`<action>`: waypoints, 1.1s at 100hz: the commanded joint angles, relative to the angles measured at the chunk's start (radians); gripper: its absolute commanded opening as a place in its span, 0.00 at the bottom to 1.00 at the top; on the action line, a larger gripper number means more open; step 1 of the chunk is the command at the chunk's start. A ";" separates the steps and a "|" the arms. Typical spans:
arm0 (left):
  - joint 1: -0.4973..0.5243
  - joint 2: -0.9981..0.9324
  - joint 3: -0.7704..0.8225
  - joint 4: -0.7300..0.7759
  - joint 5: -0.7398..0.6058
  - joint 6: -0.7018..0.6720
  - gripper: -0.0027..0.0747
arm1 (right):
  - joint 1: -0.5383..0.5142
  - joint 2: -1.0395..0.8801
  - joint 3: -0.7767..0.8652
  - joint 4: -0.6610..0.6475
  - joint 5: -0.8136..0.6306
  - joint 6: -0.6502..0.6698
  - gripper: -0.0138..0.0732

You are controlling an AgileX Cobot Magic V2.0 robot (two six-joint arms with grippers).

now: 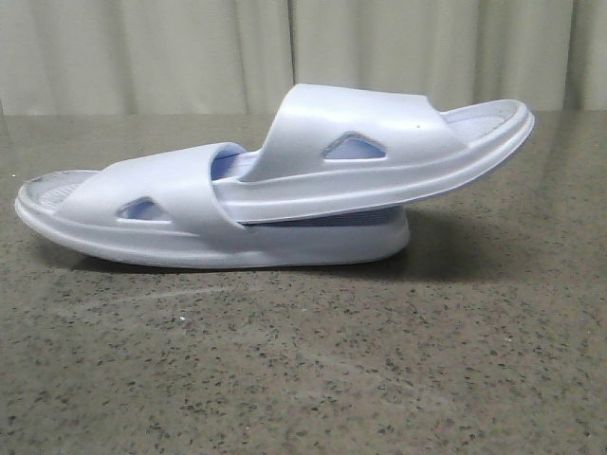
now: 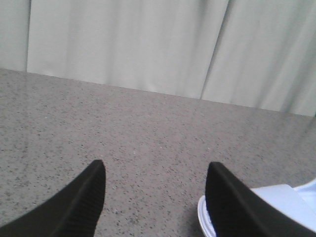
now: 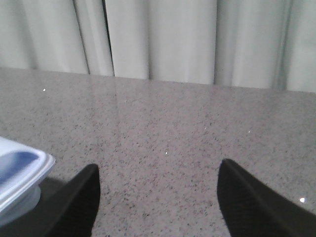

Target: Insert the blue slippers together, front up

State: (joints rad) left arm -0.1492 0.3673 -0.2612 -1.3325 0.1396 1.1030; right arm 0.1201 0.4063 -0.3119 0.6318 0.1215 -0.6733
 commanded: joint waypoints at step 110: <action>-0.007 0.000 -0.024 -0.006 -0.009 0.000 0.06 | 0.075 0.001 -0.026 -0.006 -0.121 -0.016 0.04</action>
State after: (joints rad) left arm -0.1492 0.3642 -0.2591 -1.3258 0.1428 1.1030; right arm 0.1928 0.4063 -0.3103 0.6318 0.0590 -0.6749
